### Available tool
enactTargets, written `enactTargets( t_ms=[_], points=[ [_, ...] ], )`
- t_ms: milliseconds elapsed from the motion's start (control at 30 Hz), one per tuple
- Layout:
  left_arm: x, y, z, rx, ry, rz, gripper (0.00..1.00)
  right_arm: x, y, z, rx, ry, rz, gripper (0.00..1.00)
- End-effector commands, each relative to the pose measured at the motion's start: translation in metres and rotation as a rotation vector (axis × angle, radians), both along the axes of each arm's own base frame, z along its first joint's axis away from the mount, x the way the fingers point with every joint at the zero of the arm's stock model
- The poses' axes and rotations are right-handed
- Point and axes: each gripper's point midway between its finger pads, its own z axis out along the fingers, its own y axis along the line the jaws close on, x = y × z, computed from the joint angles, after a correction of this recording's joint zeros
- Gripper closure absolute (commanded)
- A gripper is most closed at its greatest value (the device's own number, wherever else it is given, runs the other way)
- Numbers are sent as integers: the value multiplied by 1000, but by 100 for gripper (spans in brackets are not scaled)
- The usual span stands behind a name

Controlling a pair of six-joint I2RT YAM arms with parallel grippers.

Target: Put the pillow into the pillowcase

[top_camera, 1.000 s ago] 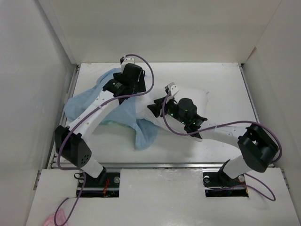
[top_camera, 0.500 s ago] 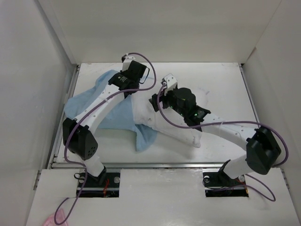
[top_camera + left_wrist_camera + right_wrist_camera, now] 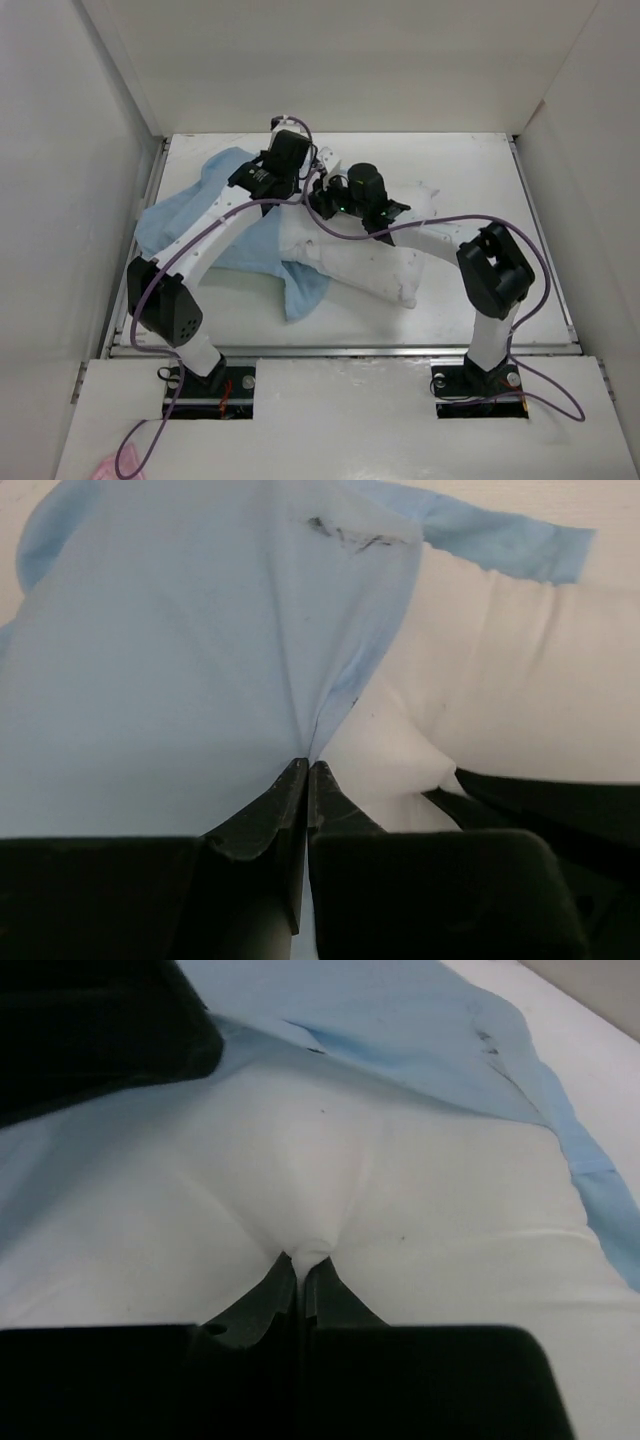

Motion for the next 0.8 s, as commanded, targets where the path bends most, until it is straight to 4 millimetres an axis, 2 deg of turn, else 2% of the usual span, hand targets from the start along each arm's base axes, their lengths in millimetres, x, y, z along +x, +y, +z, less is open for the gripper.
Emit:
enactTargets(
  t_ms=[0,33,100,133,200,233,267,300,367,400,433,467,567,600,700,733,767],
  points=[
    [-15,-53,70,-212,-157,-250,100,-11,-2,16,149,4,24,100],
    [-20,-61,83,-242,-181,-283,100,-13,-10,68,258,-111,1,100],
    [-35,-88,101,-315,-187,-415,100,-21,-27,101,383,-166,-60,100],
    [-46,-108,115,-374,-194,-512,100,-34,-48,131,504,-254,-105,100],
    [-64,-134,126,-420,-184,-620,100,-47,-69,153,632,-297,-146,100],
    [-80,-151,128,-424,-168,-686,100,-50,-82,149,661,-297,-193,100],
    [-89,-161,138,-438,-173,-723,100,-58,-94,170,732,-340,-207,100],
    [-99,-172,137,-443,-151,-761,100,-61,-99,176,773,-341,-215,100],
    [-125,-199,129,-462,-102,-849,100,-65,-110,172,825,-340,-259,100],
    [-142,-210,124,-499,-60,-907,100,-69,-118,183,876,-378,-272,100],
    [-154,-220,115,-513,-16,-950,100,-69,-119,178,906,-353,-295,100],
    [-170,-233,117,-548,-4,-1005,100,-63,-127,169,931,-330,-368,100],
    [-214,-260,88,-616,143,-1127,100,-54,-144,154,1064,-286,-465,100],
    [-221,-263,79,-606,181,-1141,100,-50,-152,148,1109,-275,-525,100],
    [-223,-259,64,-565,234,-1061,100,-45,-159,136,1132,-277,-568,100],
    [-218,-254,64,-562,218,-1017,100,-45,-158,135,1091,-254,-582,100],
    [-203,-244,69,-532,160,-927,100,-44,-157,133,1064,-239,-591,100]
  ],
)
